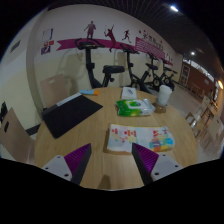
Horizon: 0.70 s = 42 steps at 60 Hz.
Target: Fold towel
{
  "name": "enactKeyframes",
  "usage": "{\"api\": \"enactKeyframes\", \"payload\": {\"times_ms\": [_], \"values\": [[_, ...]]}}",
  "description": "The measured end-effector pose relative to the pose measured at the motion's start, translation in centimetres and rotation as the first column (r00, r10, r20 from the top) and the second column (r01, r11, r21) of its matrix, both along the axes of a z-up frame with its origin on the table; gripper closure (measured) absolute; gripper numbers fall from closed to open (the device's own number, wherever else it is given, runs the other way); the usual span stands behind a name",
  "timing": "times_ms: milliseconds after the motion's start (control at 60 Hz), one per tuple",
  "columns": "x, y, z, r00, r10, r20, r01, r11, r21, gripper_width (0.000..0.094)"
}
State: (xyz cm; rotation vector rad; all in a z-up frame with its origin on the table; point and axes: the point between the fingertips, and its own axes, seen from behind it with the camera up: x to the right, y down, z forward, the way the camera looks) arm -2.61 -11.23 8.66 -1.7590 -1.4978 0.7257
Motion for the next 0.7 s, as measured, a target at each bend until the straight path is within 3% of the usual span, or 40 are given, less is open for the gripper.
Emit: {"api": "enactKeyframes", "payload": {"times_ms": [417, 467, 533, 583, 650, 700], "values": [[-10.3, 1.2, -9.7, 0.995, 0.017, 0.094, -0.016, 1.000, -0.018, 0.0092], [-10.5, 1.3, -9.8, 0.996, 0.017, 0.087, -0.014, 0.999, -0.033, 0.0144], [-11.1, 0.7, -9.8, 0.994, 0.055, 0.095, -0.053, 0.998, -0.018, 0.0584], [-11.4, 1.2, -9.6, 0.993, 0.067, 0.099, -0.071, 0.997, 0.041, 0.0914], [-10.9, 0.3, -9.5, 0.987, 0.087, 0.134, -0.094, 0.994, 0.047, 0.0923], [-10.5, -2.1, -8.9, 0.980, 0.139, 0.140, -0.137, 0.990, -0.023, 0.0924]]}}
